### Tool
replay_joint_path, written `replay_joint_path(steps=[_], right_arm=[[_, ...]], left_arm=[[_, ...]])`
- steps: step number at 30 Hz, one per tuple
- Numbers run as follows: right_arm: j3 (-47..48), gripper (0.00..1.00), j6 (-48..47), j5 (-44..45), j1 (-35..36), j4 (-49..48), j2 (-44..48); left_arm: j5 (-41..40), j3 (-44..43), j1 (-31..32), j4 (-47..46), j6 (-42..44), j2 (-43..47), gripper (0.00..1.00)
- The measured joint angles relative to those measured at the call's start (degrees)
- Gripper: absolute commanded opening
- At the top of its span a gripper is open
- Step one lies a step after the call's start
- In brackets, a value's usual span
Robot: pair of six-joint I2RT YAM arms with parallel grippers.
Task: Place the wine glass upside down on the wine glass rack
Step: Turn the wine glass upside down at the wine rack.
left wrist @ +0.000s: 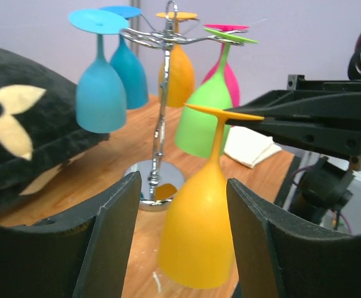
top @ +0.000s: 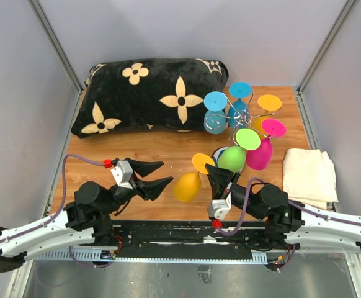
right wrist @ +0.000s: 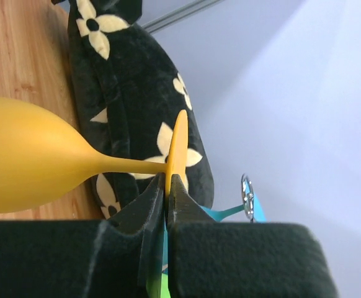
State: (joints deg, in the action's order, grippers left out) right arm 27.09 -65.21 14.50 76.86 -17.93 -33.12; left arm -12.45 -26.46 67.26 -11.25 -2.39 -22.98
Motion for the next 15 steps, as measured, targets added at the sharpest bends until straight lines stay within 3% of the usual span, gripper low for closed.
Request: replay_joint_path(steps=[7,15], right_arm=[[1.9,0.02,-2.9,-2.7,0.0,0.4,-0.6],[4.9,0.02,-4.2,-5.4,0.0,0.7,-2.4]], left_arm=[[4.5,2.2,0.0,-6.0,-4.3,-3.9,0.70],[8.0,3.7,0.0,-13.8,-5.4,-9.9,0.69]])
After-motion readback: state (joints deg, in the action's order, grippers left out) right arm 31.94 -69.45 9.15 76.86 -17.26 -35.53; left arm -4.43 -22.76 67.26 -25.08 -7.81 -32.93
